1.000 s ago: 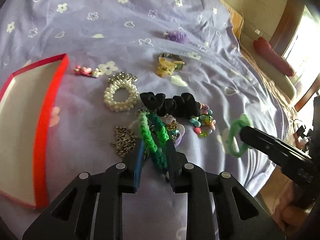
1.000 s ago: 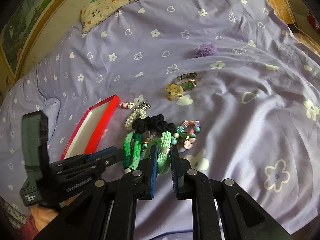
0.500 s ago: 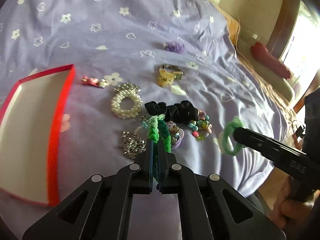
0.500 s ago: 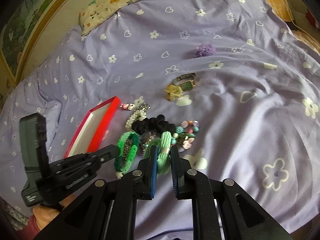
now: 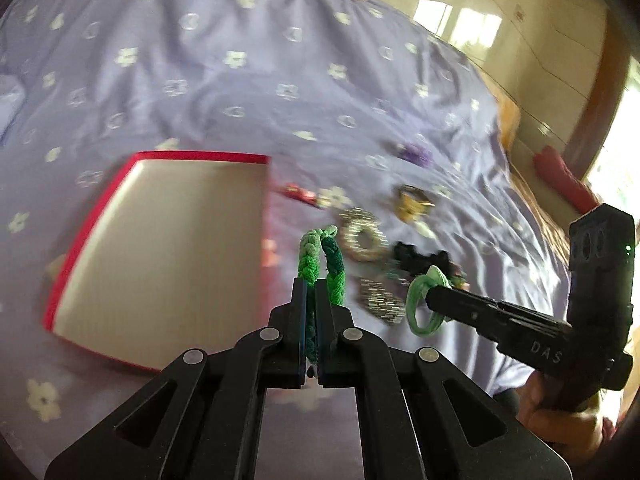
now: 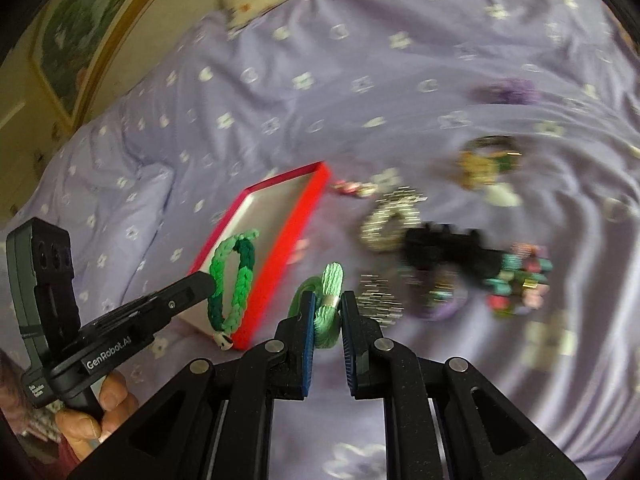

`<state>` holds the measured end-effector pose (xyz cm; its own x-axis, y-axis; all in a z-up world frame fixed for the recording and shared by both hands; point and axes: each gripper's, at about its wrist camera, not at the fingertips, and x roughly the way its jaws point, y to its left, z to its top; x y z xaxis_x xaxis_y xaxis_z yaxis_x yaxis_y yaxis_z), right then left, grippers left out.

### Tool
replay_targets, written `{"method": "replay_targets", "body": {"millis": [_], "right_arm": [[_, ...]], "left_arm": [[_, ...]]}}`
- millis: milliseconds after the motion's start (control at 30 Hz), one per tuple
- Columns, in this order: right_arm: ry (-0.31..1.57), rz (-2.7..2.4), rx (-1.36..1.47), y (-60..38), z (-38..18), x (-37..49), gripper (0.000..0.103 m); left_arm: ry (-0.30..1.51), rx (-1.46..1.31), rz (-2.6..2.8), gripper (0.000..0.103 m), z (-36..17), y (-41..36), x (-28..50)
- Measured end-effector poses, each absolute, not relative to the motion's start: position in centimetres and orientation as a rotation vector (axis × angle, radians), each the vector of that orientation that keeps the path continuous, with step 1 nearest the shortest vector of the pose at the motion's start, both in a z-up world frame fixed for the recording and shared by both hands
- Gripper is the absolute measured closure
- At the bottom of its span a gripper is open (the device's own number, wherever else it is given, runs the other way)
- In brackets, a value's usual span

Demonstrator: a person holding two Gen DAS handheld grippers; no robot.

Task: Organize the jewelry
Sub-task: 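Lift and carry the green bracelet and mint hair tie over the red box, then open both grippers to drop the bracelet and hair tie into the box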

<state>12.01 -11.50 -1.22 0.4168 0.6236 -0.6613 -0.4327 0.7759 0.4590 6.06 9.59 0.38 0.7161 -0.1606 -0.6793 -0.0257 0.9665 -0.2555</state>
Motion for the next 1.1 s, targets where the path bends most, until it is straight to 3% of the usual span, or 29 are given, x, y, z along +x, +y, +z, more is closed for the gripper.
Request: {"method": "replay_targets", "body": {"millis": [533, 1100], "right_arm": [[1.044, 0.877, 0.081, 3.5, -3.9, 13.9, 0.091], [1.151, 0.877, -0.097, 7.1, -7.1, 15.0, 0.083]], "left_arm": [[0.829, -0.351, 0.121, 0.101, -3.7, 20.6, 6.4], [0.951, -0.346, 0.19, 0.098, -8.1, 22.4, 8.1]]}}
